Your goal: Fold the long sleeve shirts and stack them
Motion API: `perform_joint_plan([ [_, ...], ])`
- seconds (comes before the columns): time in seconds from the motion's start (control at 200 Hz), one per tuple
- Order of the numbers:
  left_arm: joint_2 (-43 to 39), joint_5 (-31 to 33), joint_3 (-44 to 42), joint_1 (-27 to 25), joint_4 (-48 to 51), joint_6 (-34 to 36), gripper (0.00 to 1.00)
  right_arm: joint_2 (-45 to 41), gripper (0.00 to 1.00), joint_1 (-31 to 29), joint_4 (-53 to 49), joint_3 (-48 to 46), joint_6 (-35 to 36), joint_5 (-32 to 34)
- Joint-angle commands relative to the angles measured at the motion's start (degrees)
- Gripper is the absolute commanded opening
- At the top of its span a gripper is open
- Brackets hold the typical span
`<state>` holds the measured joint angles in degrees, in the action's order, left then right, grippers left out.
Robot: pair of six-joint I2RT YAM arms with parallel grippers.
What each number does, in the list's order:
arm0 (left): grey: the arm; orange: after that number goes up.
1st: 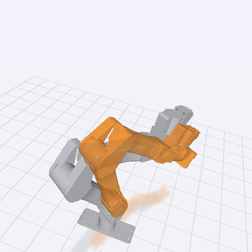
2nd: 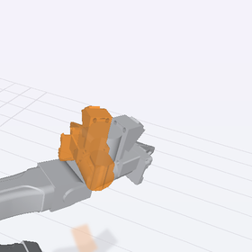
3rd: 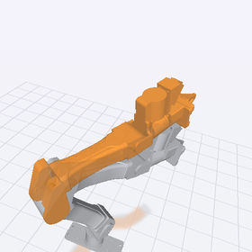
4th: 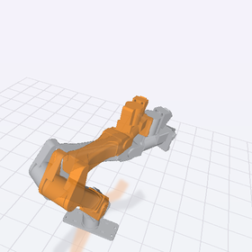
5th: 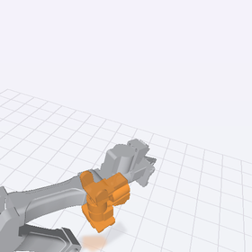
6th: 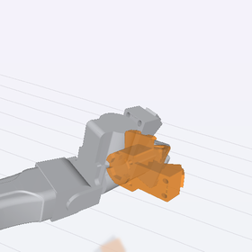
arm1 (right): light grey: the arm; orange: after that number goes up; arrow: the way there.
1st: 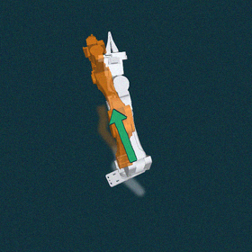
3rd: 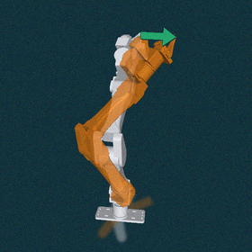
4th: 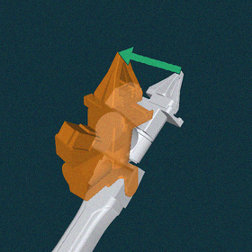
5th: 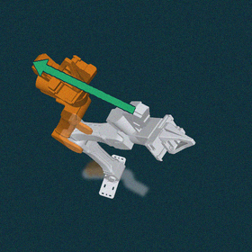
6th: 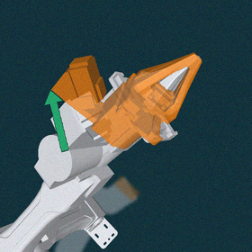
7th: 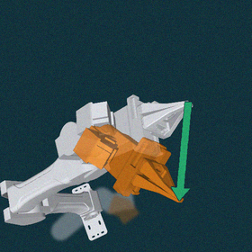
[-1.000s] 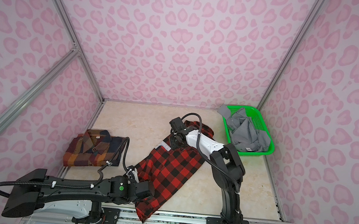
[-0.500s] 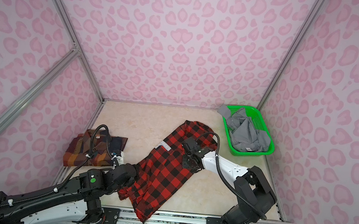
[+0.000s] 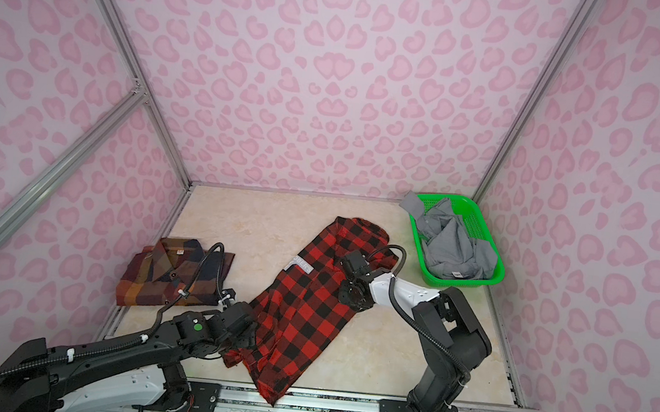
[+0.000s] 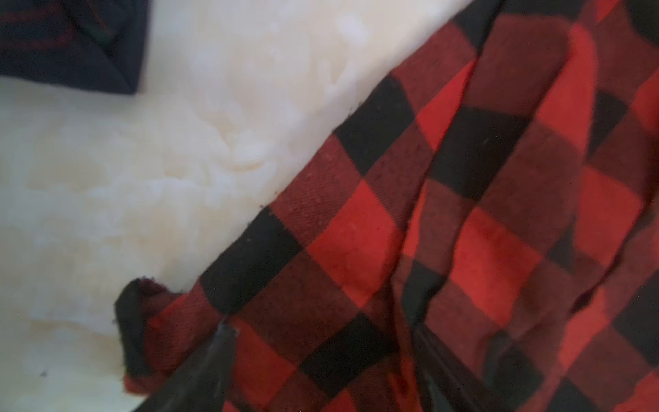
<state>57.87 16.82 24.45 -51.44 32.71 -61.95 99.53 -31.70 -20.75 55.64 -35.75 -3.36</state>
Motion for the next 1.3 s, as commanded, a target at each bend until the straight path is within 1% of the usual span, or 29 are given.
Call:
perform_joint_plan([
  [0.0, -0.3, -4.0, -2.1, -0.4, -4.0, -4.3, 0.78, 4.3, 0.47, 2.3, -1.7, 1.8, 2.1, -1.2],
  [0.075, -1.4, -5.2, -4.5, -2.0, -6.4, -8.0, 0.77, 7.8, 0.47, 3.8, -2.3, 5.4, 3.6, -1.9],
  [0.135, -2.2, -5.2, -5.7, -4.8, -7.8, -11.5, 0.77, 10.2, 0.47, 4.6, -2.7, 8.2, 5.0, -2.4],
  [0.205, -2.5, -3.4, -5.7, -10.1, -9.0, -16.3, 0.77, 12.9, 0.47, 5.5, -4.0, 11.8, 6.4, -1.6],
  [0.285, -1.2, -1.6, -4.7, -15.8, -10.8, -21.9, 0.76, 15.3, 0.47, 6.1, -5.4, 16.1, 8.0, -2.4],
  [0.445, 3.5, 5.3, 1.6, -26.3, -9.0, -31.8, 0.77, 17.5, 0.46, 6.0, -7.8, 22.2, 10.8, -0.8],
  [0.555, 6.1, 8.9, 6.3, -30.2, -5.0, -35.6, 0.78, 17.3, 0.46, 5.9, -9.9, 25.2, 12.7, -0.3],
  [0.625, 6.0, 9.7, 7.4, -30.6, -3.1, -36.5, 0.78, 15.6, 0.46, 5.3, -10.8, 25.2, 13.5, 0.3],
  [0.7, 3.9, 11.1, 7.2, -30.7, 0.0, -37.8, 0.78, 12.8, 0.46, 3.9, -11.7, 23.9, 14.2, 1.7],
  [0.8, -1.1, 14.1, 5.9, -30.7, 5.2, -38.9, 0.77, 8.3, 0.47, 1.5, -12.2, 20.9, 13.7, 2.1],
  [0.91, -8.1, 18.2, 4.6, -30.4, 9.9, -38.1, 0.76, 2.5, 0.47, -2.4, -11.0, 15.7, 12.9, 0.0],
  [0.985, -13.3, 20.0, 3.6, -29.6, 12.2, -36.9, 0.75, -0.9, 0.47, -5.8, -10.0, 12.0, 11.5, -1.7],
  [1.085, -19.8, 21.5, 2.4, -27.5, 16.2, -35.4, 0.73, -5.6, 0.47, -12.0, -7.1, 7.2, 8.7, -4.6],
  [1.145, -23.8, 21.0, 0.8, -25.9, 16.8, -34.1, 0.73, -7.5, 0.47, -15.9, -6.0, 5.5, 7.4, -5.7],
  [1.2, -26.6, 19.5, -1.0, -24.3, 15.3, -32.3, 0.72, -8.4, 0.48, -19.6, -5.2, 4.3, 5.9, -5.9],
  [1.295, -28.3, 18.4, -2.1, -23.2, 15.3, -31.4, 0.70, -8.6, 0.48, -25.4, -4.2, 2.6, 4.1, -4.8],
])
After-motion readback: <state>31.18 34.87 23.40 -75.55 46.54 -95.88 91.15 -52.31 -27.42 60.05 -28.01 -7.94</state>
